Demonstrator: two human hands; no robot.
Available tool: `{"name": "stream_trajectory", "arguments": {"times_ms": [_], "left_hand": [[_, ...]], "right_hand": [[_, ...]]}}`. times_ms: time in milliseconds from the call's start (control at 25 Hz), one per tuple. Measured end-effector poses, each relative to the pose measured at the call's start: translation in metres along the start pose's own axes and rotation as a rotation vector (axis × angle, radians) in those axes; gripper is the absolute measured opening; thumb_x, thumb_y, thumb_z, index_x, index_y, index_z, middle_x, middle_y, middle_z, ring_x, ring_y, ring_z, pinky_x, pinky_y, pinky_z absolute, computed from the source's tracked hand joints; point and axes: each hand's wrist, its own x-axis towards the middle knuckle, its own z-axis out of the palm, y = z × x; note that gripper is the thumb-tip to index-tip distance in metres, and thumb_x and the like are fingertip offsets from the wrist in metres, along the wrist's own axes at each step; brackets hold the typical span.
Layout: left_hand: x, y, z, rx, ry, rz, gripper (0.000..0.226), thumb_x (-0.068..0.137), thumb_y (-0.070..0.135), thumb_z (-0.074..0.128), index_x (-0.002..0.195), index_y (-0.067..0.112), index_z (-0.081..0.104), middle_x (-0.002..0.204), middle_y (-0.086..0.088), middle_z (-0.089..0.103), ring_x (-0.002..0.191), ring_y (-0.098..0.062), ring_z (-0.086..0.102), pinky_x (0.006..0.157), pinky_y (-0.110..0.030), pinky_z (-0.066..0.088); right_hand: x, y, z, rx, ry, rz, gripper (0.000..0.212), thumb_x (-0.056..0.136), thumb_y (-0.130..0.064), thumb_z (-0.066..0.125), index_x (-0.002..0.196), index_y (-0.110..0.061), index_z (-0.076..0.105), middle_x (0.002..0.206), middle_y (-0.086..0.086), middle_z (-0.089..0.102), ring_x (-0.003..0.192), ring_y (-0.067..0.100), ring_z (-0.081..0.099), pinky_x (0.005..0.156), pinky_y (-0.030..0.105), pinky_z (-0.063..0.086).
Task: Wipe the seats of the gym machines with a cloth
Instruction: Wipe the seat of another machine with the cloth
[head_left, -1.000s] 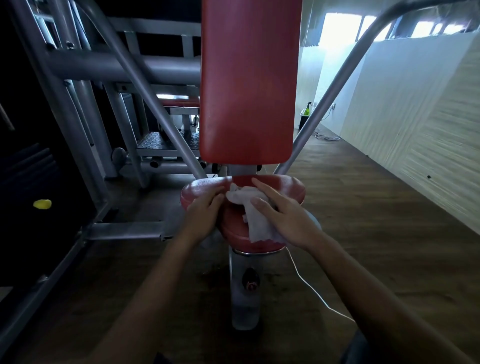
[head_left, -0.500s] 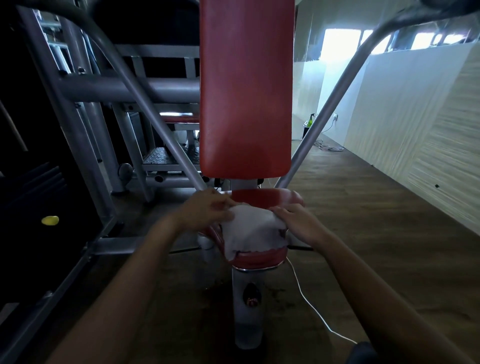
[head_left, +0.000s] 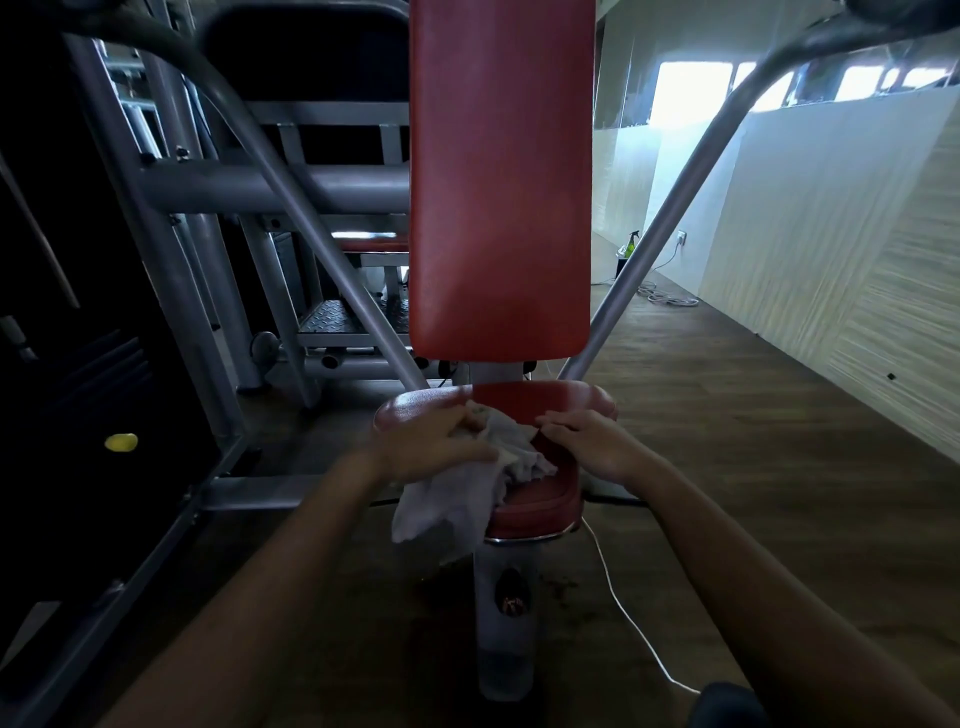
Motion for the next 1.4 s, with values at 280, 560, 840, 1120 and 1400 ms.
{"name": "stream_trajectory", "arguments": {"times_ms": [280, 560, 840, 1120, 1400], "left_hand": [[-0.001, -0.009, 0.004, -0.033, 0.374, 0.062, 0.024, 0.094, 0.019, 0.062, 0.116, 0.020, 0.071, 0.111, 0.006, 0.069, 0.105, -0.013, 0.063, 0.078, -0.007, 0.039], [-0.055, -0.067, 0.054, -0.847, 0.803, -0.327, 0.014, 0.101, 0.021, 0.055, 0.106, 0.011, 0.062, 0.096, -0.004, 0.068, 0.092, -0.022, 0.064, 0.076, -0.034, 0.052], [-0.038, -0.042, 0.129, -1.552, 0.851, -0.308, 0.015, 0.099, 0.021, 0.060, 0.113, 0.014, 0.060, 0.113, -0.010, 0.069, 0.102, -0.024, 0.066, 0.090, -0.041, 0.052], [-0.055, -0.018, 0.151, -1.172, 0.726, -0.076, 0.048, 0.102, 0.037, 0.052, 0.149, 0.032, 0.044, 0.148, 0.017, 0.050, 0.137, -0.001, 0.044, 0.116, -0.034, 0.038], [-0.037, -0.012, 0.139, -1.434, 0.779, -0.205, 0.040, 0.106, 0.035, 0.044, 0.144, 0.031, 0.052, 0.146, 0.012, 0.054, 0.131, -0.001, 0.050, 0.109, -0.026, 0.043]], "right_hand": [[-0.002, 0.014, 0.014, -0.170, 0.066, -0.062, 0.047, 0.107, -0.035, 0.042, 0.152, -0.024, 0.041, 0.163, -0.006, 0.027, 0.155, 0.019, 0.009, 0.125, 0.039, 0.008], [0.007, -0.014, 0.040, -0.327, 0.036, -0.023, 0.052, 0.100, -0.054, 0.046, 0.149, -0.038, 0.044, 0.165, -0.007, 0.025, 0.154, 0.032, 0.009, 0.123, 0.057, 0.008], [0.005, -0.026, 0.052, -0.472, 0.099, -0.012, 0.048, 0.102, -0.053, 0.039, 0.149, -0.044, 0.041, 0.165, -0.014, 0.022, 0.155, 0.025, 0.012, 0.118, 0.066, 0.001], [0.007, -0.022, 0.054, -0.445, 0.135, -0.061, 0.046, 0.101, -0.047, 0.045, 0.146, -0.040, 0.048, 0.162, -0.007, 0.033, 0.151, 0.022, 0.023, 0.123, 0.046, 0.012], [0.008, -0.020, 0.054, -0.413, 0.179, -0.073, 0.047, 0.095, -0.053, 0.048, 0.141, -0.043, 0.053, 0.158, -0.012, 0.039, 0.147, 0.013, 0.030, 0.120, 0.055, 0.018]]}}
